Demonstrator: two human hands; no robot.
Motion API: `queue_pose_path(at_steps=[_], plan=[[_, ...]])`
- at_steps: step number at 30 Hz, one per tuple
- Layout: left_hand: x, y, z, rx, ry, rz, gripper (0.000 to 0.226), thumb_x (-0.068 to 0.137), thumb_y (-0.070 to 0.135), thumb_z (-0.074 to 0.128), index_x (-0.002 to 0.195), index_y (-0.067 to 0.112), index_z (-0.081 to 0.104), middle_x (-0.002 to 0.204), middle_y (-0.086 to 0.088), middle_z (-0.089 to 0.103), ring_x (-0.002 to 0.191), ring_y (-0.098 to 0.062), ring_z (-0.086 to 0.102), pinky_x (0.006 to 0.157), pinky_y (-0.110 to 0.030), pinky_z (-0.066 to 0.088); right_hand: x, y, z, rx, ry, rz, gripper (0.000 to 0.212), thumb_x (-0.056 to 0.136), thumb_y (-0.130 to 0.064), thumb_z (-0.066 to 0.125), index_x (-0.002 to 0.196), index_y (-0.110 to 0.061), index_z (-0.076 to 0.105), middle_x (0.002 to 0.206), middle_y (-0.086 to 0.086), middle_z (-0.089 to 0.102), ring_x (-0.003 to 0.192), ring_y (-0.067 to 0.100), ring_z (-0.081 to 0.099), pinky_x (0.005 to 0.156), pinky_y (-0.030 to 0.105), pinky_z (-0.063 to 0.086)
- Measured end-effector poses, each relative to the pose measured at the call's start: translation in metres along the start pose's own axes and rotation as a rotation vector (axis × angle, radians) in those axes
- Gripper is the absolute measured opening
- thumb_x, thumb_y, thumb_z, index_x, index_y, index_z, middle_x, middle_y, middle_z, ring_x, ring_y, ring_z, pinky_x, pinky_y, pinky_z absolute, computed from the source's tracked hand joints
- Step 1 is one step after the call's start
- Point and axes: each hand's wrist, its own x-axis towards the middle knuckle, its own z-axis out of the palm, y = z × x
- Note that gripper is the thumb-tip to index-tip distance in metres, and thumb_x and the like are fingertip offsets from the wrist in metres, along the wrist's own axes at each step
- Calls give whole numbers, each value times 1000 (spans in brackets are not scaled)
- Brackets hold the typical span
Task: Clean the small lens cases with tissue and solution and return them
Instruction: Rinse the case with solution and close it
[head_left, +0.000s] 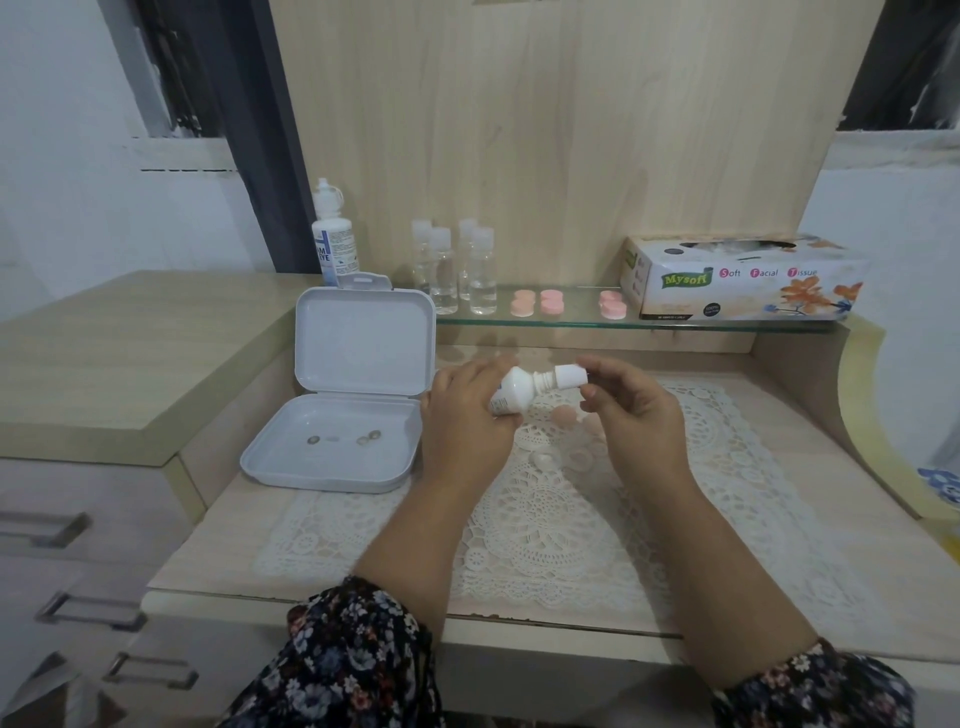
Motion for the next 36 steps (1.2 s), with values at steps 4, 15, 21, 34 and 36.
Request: queue_pose_path(at_steps=[4, 15, 21, 34, 36], plan=[[-1, 1, 0, 37, -23, 24, 60, 68, 20, 81, 123, 31, 60, 119, 13, 61, 111, -16, 44, 91, -35, 32, -1, 1, 1, -33, -37, -14, 38, 89, 1, 62, 102, -34, 68, 101, -6, 70, 79, -4, 62, 72, 10, 49], [-2, 3, 0, 26, 4, 75, 58, 66, 20, 82, 120, 29, 62, 117, 12, 62, 109, -18, 46, 90, -38, 35, -5, -1, -2, -368, 96, -38, 39, 97, -48, 45, 82, -18, 65, 74, 3, 60, 68, 17, 54, 62, 32, 42], [-3, 4, 0, 30, -7, 119, 58, 68, 20, 81, 122, 30, 61, 118, 13, 62, 110, -16, 46, 90, -32, 32, -4, 4, 2, -503, -28, -141, 15, 97, -33, 51, 99, -23, 62, 83, -11, 54, 79, 8, 51, 69, 29, 40], [2, 4, -1, -288, -78, -238, 52, 83, 27, 72, 126, 28, 42, 117, 7, 57, 102, -14, 55, 84, -36, 47, -1, -6, -5, -152, 223, 140, 19, 100, -29, 48, 97, -20, 64, 89, -7, 62, 73, -4, 55, 62, 20, 39], [4, 4, -1, -299, -71, -274, 53, 84, 27, 71, 128, 22, 40, 117, 1, 56, 102, -18, 56, 86, -40, 48, 5, -7, -10, -132, 265, 192, 11, 96, -20, 54, 95, -19, 64, 89, -5, 62, 74, 1, 54, 61, 18, 39]])
